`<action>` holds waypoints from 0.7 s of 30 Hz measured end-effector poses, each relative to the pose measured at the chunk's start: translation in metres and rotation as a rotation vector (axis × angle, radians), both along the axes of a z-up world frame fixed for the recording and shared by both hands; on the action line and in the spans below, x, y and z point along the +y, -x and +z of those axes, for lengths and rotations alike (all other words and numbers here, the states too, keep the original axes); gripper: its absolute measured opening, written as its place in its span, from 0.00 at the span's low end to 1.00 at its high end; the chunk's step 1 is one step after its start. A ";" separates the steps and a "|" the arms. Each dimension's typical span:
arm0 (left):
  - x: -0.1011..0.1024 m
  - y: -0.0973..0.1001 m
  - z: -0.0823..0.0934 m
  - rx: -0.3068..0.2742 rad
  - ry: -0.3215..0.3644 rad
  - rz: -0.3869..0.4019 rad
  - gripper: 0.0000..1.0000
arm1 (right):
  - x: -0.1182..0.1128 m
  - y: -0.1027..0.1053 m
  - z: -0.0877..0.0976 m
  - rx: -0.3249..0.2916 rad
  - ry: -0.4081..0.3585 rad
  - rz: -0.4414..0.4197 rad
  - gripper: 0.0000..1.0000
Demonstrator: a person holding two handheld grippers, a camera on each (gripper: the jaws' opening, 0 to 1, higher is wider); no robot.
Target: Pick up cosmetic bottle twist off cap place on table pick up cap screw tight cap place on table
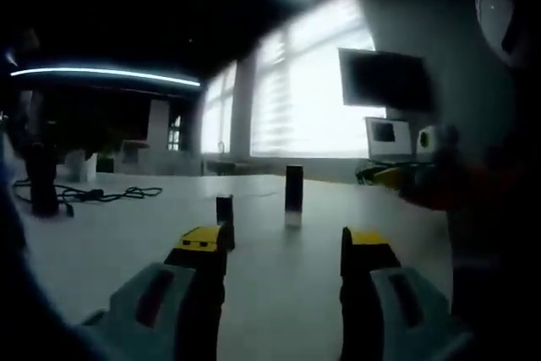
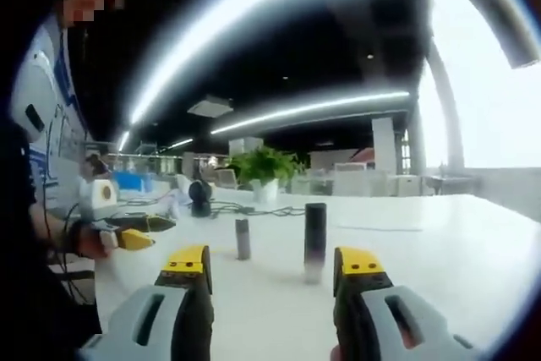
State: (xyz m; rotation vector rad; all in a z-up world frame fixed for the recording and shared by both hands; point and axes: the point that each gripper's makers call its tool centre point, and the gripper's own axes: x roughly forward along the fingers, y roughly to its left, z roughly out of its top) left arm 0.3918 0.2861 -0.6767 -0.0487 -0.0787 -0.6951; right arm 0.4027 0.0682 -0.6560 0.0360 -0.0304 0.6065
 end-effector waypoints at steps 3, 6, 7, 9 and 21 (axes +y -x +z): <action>0.010 0.001 -0.007 0.020 -0.006 0.004 0.45 | -0.002 0.008 -0.005 -0.003 -0.018 0.024 0.57; 0.016 -0.001 -0.007 0.044 0.005 -0.003 0.43 | -0.003 0.014 -0.017 -0.008 0.009 0.036 0.58; 0.018 -0.003 -0.008 0.037 -0.011 -0.001 0.43 | -0.003 0.016 -0.021 -0.010 0.016 0.037 0.59; 0.022 -0.005 -0.010 0.043 -0.010 0.005 0.43 | -0.004 0.019 -0.025 -0.005 -0.017 0.047 0.60; 0.016 0.005 -0.001 -0.021 0.009 -0.035 0.43 | 0.006 0.027 -0.040 -0.011 0.057 0.071 0.57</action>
